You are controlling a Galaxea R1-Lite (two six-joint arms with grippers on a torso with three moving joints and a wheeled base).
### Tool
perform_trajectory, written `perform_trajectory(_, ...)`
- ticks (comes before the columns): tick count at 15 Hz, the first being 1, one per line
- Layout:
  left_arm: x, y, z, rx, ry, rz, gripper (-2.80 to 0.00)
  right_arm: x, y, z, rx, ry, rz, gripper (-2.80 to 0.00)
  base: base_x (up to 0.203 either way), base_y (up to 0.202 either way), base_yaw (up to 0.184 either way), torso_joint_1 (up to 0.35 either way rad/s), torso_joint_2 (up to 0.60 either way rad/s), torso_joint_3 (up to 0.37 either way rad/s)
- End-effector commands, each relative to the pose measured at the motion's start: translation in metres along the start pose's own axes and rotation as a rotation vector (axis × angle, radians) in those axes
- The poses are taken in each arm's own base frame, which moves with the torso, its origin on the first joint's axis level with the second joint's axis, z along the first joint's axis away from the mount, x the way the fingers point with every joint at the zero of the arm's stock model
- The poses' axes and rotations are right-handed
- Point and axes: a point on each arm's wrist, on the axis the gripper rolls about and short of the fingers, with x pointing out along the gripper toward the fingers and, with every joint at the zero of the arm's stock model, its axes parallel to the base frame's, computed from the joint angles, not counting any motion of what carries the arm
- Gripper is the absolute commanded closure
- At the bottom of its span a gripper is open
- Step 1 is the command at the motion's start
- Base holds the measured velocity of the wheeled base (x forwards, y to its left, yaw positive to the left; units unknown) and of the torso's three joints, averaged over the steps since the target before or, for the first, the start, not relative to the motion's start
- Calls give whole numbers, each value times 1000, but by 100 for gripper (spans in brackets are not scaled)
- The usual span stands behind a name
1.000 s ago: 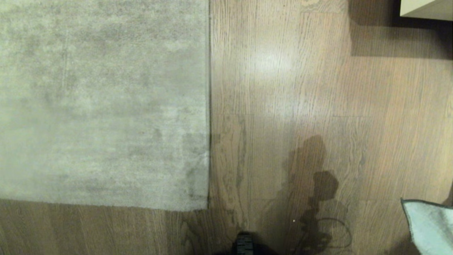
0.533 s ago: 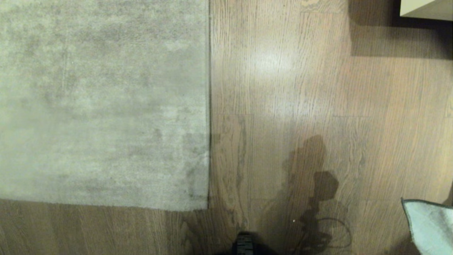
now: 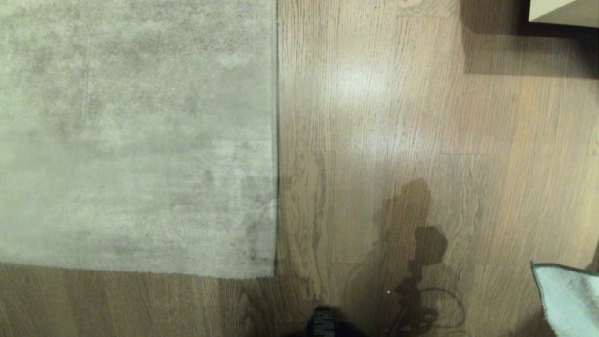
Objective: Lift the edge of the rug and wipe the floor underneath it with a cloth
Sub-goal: Lift up the carpet
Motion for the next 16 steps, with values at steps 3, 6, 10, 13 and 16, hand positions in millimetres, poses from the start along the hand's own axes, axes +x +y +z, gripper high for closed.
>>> perform_trajectory(3,0,0,0,1,0,0,0,0,0,0,0,1,0,0,0,0,0,0,0,0)
perform_trajectory(6,0,0,0,0,0,-1,0,0,0,0,-1,1,0,0,0,0,0,0,0,0)
perform_trajectory(10,0,0,0,-1,0,0,0,0,0,0,1,1,0,0,0,0,0,0,0,0)
perform_trajectory(13,0,0,0,-1,0,0,0,0,0,0,0,1,0,0,0,0,0,0,0,0)
perform_trajectory(16,0,0,0,-1,0,0,0,0,0,0,-1,1,0,0,0,0,0,0,0,0)
